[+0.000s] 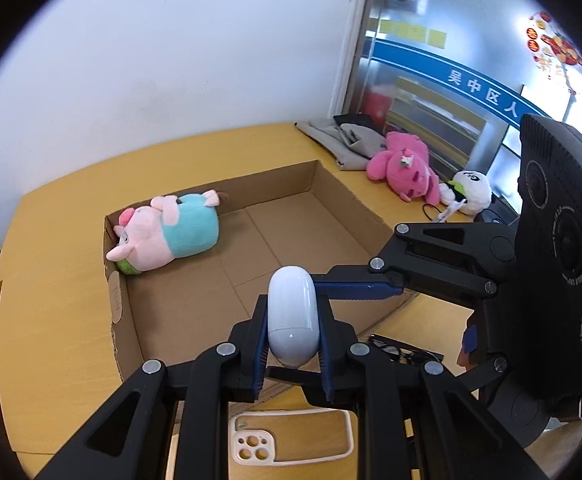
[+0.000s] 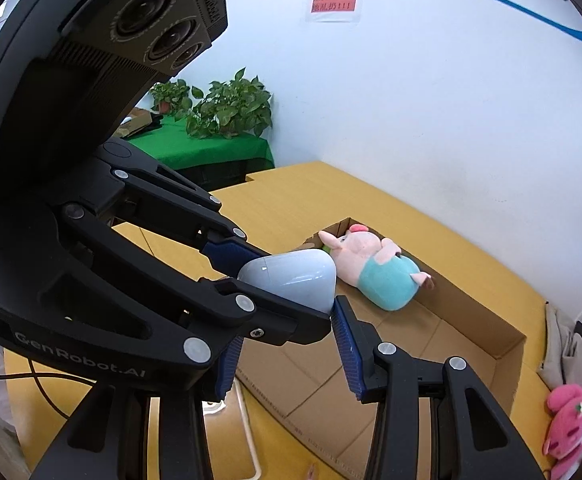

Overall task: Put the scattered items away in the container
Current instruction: 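Carry the earbud case with the right tool over the box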

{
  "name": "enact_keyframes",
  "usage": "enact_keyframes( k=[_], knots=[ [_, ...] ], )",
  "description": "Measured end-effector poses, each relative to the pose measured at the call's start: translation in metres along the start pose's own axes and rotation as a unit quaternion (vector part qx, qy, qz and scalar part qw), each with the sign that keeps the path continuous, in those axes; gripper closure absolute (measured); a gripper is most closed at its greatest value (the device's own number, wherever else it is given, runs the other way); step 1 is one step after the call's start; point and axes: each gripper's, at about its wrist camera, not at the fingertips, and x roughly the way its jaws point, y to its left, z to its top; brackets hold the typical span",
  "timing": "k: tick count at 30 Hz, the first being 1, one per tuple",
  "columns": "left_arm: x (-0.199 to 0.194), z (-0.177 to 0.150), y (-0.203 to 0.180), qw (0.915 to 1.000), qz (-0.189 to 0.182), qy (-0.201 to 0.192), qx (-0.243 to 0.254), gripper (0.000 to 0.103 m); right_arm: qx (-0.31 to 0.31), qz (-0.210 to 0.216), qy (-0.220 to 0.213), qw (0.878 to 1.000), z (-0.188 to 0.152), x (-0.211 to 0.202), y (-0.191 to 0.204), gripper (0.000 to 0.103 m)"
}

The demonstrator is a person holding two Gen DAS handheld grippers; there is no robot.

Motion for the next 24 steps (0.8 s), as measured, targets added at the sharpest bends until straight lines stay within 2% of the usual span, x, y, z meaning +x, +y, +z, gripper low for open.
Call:
enact_keyframes(
  k=[10,24],
  knots=[
    [0.05,0.015,0.058,0.9981,-0.026,0.033,-0.045,0.083,0.01,0.026,0.057,0.998,0.009,0.068,-0.034,0.056],
    [0.108,0.033,0.113,0.9922,-0.016,0.09,-0.085,0.083,0.043,0.064,0.104,0.992,0.014,0.148,-0.077,0.056]
  ],
)
